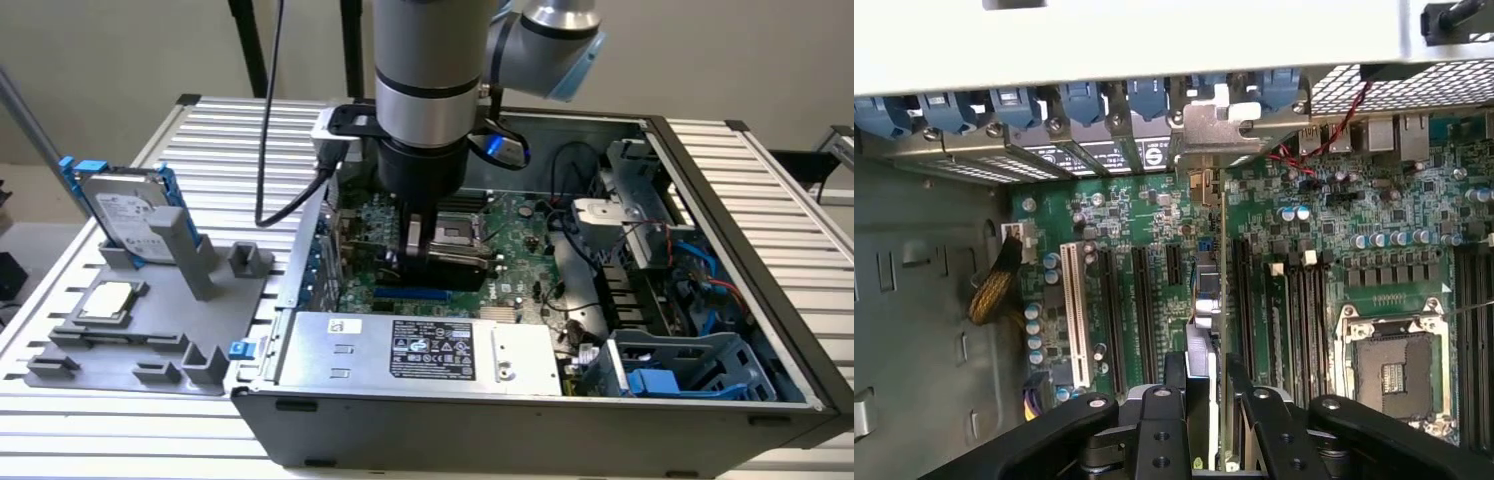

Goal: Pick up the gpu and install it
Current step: 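Insert the gpu into the slot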

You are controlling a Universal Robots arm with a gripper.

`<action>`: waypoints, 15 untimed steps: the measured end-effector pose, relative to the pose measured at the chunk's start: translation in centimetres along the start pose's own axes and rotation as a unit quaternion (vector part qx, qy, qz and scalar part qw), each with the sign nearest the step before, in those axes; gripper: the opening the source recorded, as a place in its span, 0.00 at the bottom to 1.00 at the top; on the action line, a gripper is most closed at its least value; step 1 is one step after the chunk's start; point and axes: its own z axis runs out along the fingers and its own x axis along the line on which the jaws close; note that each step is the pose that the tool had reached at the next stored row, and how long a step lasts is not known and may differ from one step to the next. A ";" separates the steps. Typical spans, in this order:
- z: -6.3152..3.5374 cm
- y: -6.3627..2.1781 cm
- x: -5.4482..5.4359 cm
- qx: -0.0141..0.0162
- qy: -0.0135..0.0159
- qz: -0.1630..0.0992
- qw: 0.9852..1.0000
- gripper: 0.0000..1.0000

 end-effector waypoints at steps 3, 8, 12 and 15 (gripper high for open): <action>0.27 0.05 0.0 0.000 0.000 0.000 1.000 0.26; 0.64 0.24 0.1 0.000 0.000 -0.001 1.000 0.26; 0.90 0.34 0.1 0.000 0.000 -0.002 1.000 0.26; 1.09 0.41 0.1 0.000 0.000 -0.008 1.000 0.26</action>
